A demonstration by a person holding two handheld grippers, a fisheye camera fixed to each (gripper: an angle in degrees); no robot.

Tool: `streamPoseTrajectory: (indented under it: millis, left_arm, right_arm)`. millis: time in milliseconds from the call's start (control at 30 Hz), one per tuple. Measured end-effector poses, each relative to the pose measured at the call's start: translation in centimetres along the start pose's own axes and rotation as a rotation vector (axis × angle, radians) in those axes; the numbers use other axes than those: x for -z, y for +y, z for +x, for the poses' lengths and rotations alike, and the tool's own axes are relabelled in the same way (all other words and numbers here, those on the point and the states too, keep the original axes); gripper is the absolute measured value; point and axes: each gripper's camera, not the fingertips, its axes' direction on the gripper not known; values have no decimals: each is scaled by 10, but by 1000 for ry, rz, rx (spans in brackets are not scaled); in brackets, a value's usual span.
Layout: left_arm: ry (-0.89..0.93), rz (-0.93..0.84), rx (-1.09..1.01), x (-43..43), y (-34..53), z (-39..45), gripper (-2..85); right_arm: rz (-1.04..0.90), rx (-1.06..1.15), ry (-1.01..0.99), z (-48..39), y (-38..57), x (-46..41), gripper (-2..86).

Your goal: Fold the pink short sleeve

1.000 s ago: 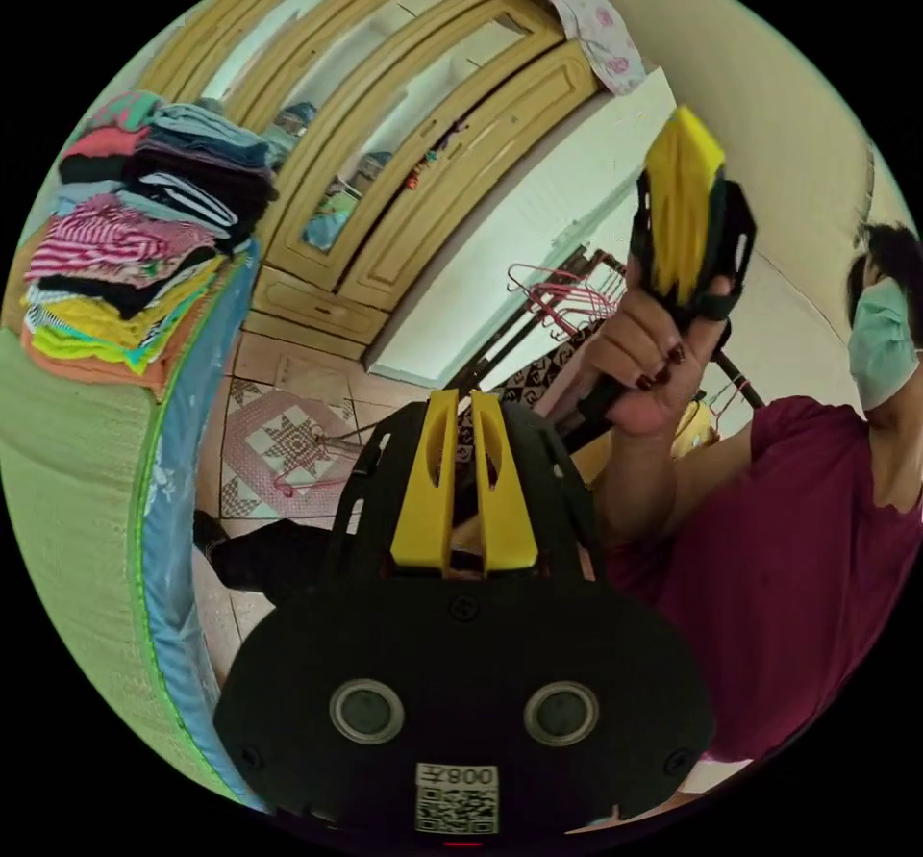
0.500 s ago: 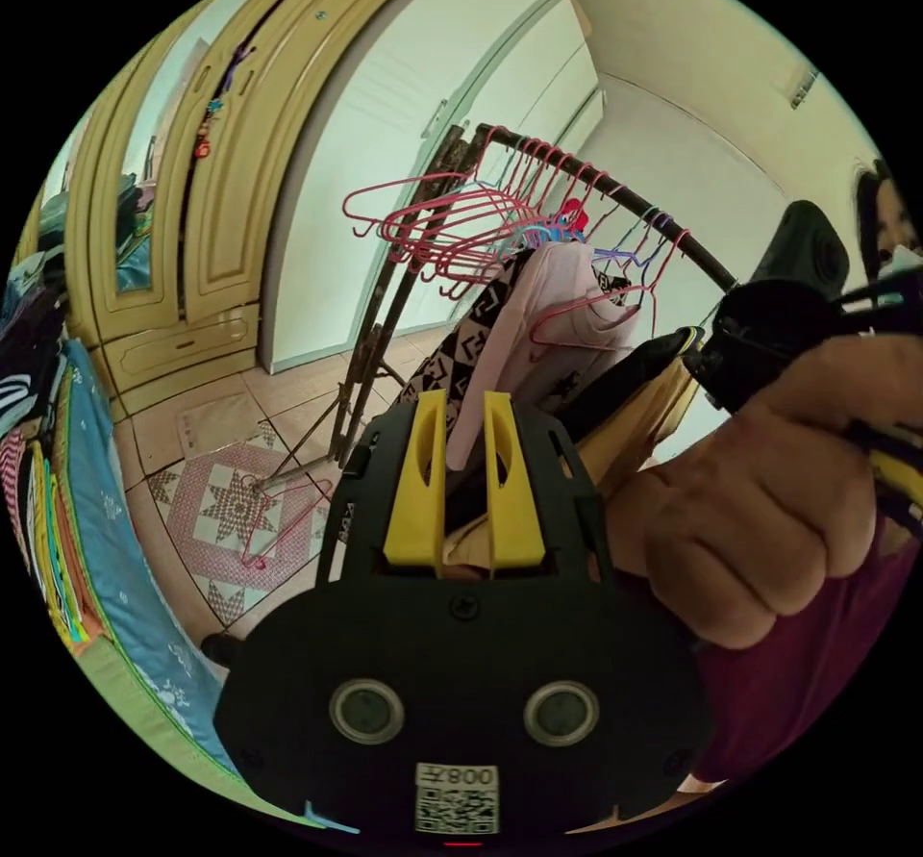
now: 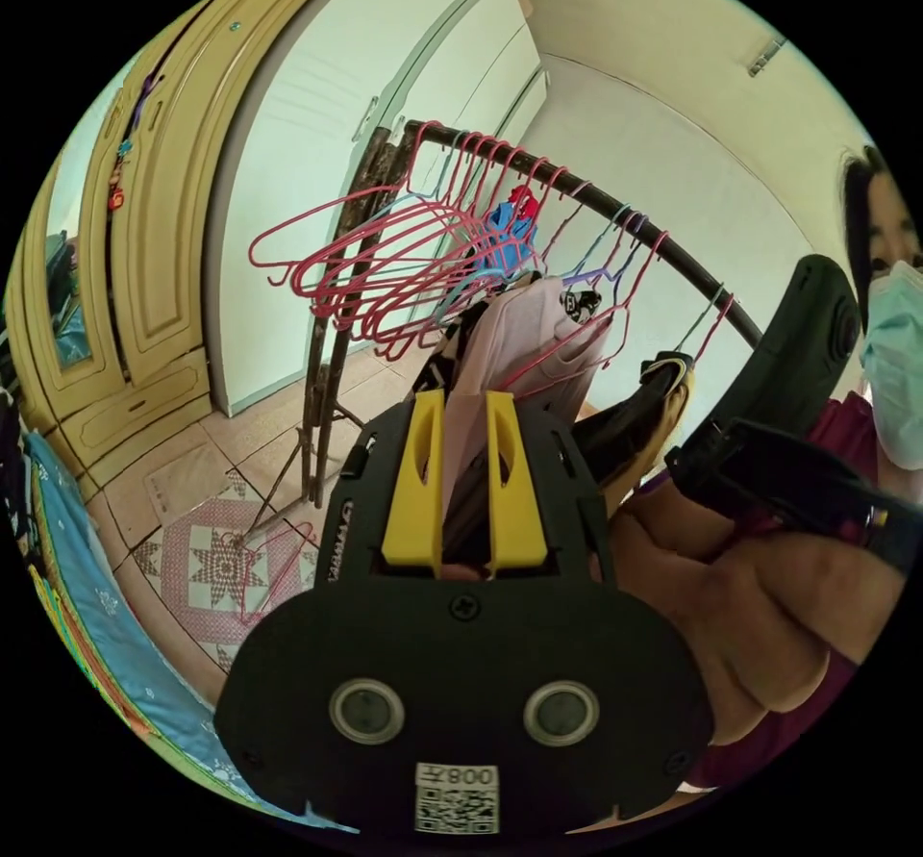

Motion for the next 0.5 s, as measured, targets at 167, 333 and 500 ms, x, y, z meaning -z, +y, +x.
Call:
streamPoseTrajectory:
  millis: [167, 333, 500]
  left_arm:
    - [14, -27, -47, -14, -31, 3, 73]
    - [-17, -29, -50, -13, -43, -2, 45]
    - [-11, 4, -19, 5, -40, -15, 21]
  right_arm:
    - [27, 8, 15, 0, -10, 26, 59]
    - [25, -7, 10, 3, -14, 37, 47]
    - [19, -38, -26, 8, -13, 34, 38]
